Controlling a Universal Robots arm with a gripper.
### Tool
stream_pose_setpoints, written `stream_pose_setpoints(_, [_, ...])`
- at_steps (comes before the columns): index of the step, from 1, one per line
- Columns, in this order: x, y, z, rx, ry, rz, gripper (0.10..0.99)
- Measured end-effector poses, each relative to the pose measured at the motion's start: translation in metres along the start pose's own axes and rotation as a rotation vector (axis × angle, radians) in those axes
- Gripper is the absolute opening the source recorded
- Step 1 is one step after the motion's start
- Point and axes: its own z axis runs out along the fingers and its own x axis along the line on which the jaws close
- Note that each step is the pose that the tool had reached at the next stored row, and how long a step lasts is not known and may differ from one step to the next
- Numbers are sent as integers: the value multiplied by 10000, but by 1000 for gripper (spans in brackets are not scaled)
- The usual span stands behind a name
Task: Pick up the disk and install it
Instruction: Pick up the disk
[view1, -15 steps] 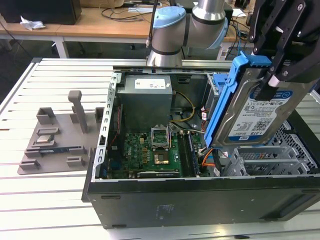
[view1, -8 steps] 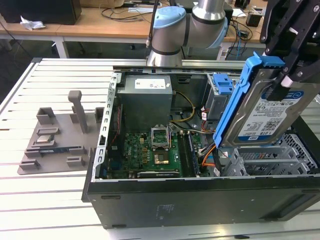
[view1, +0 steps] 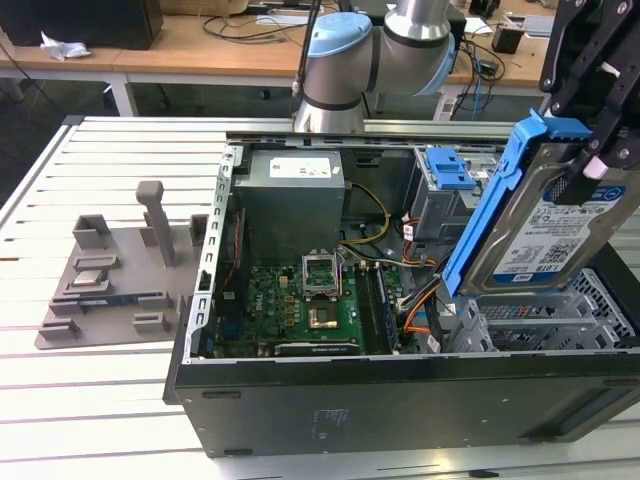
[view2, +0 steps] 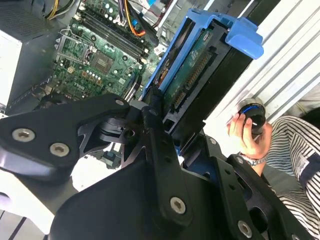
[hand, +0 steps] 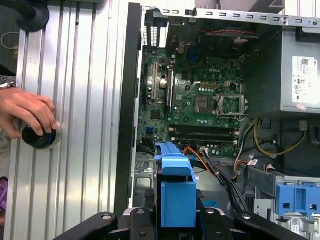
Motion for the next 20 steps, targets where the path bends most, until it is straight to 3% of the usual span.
stream_pose_setpoints(4, [3,-84,26,-14,-1,-1,365])
stream_pose_setpoints(20, [-7,-389,5,-13,-1,-1,365])
